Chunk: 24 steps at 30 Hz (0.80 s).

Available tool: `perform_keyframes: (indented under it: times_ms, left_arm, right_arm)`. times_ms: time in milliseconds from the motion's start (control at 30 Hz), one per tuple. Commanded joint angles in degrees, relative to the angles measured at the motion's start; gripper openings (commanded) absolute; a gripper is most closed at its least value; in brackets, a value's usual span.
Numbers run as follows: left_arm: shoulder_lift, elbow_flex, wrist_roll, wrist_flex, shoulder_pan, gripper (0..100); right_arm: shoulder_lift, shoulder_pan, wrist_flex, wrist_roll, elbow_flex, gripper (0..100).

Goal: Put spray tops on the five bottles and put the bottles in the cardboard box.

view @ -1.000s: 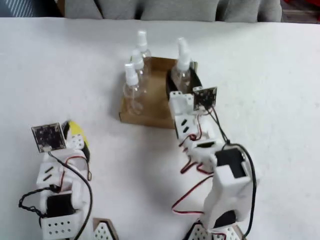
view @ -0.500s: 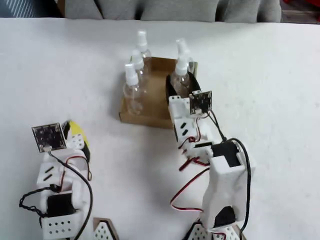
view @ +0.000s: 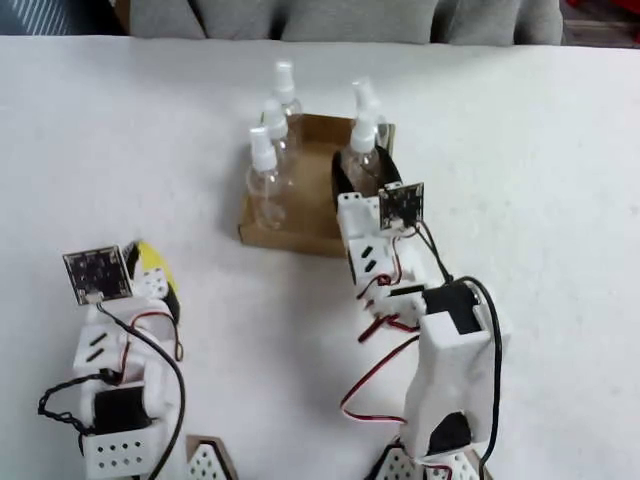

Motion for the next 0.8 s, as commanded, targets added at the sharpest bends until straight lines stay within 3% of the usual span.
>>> perform_keyframes:
  times_ms: [0,200,767]
  left_arm:
    - [-0.6,0.0,-0.5,0.5,-0.5,2]
    - [-0.6,0.0,-0.5,0.6,-0.5,2]
    - [-0.6,0.0,-0.5,0.6,-0.5,2]
  right_arm:
    - [-0.3,0.7,-1.2,1.0,-0.1,5.7]
    - [-0.3,0.3,-1.2,0.6,1.3,21.7]
    - [-0.9,-0.6,-1.2,0.9,2.0,24.3]
